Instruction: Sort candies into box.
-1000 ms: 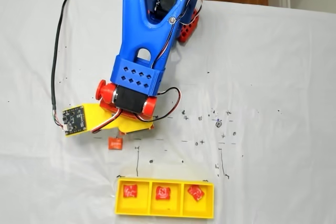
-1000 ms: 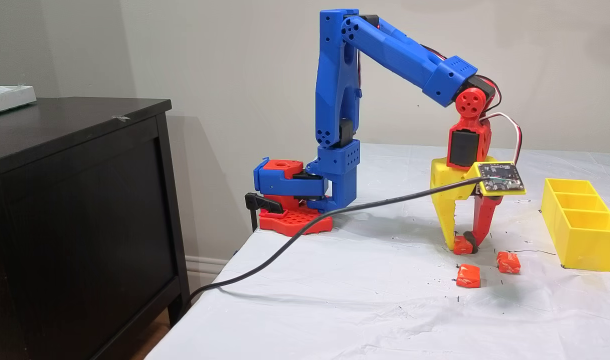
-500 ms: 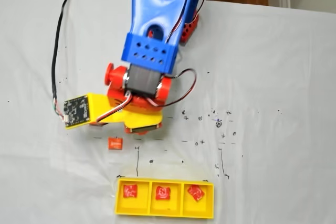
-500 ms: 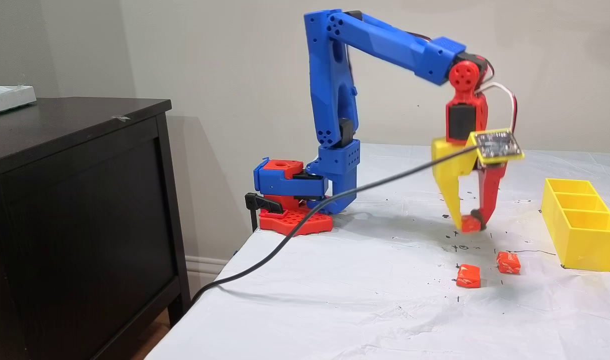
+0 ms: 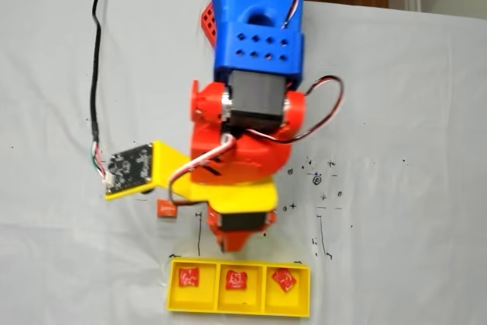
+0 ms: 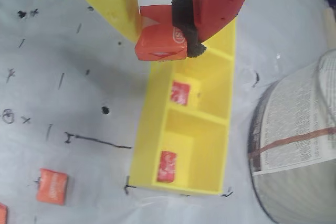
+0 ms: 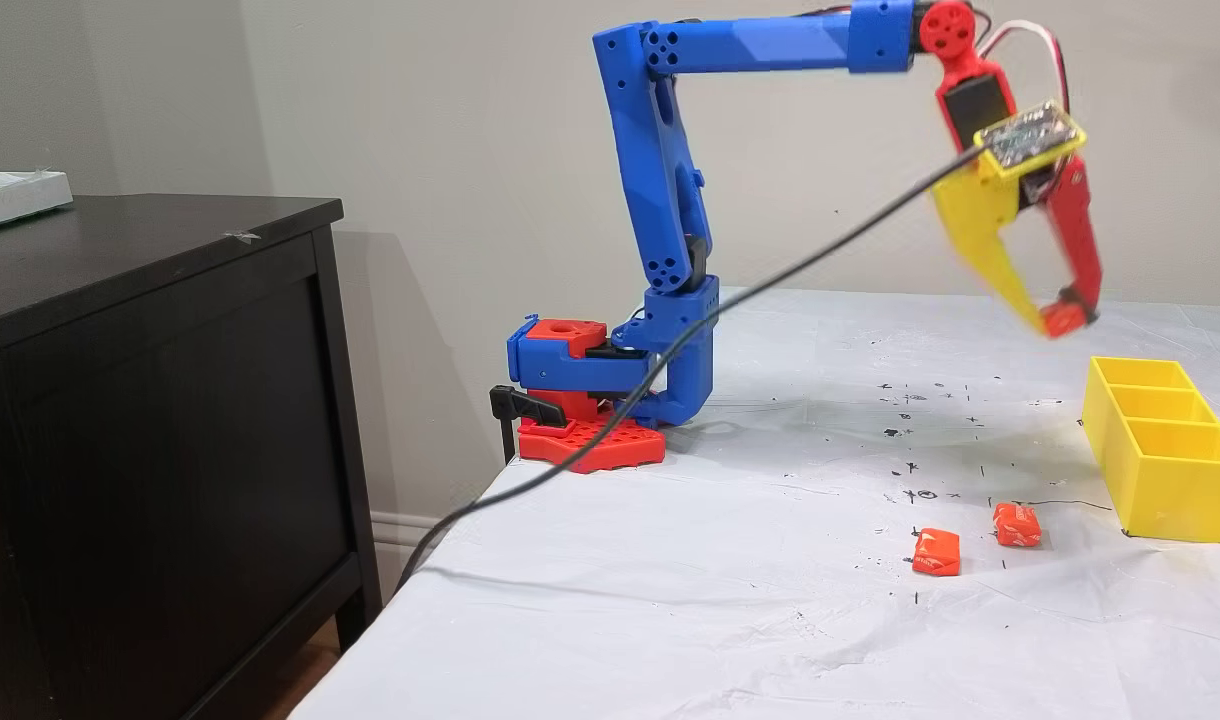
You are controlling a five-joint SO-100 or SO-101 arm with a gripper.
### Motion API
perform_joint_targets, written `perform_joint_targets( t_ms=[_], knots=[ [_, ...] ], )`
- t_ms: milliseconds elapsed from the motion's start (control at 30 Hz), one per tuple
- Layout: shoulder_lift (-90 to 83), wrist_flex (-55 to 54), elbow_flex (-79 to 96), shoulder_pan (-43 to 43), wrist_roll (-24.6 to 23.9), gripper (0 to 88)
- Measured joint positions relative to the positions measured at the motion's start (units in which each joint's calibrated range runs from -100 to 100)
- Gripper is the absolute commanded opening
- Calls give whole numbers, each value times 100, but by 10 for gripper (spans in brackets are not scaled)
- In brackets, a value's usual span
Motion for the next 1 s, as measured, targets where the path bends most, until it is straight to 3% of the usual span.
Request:
perform_joint_targets(
  t_ms=[400, 1000],
  knots=[
    [778, -389, -376, -702, -474, 2],
    [1827, -897, -1009, -1046, -640, 2]
  ],
)
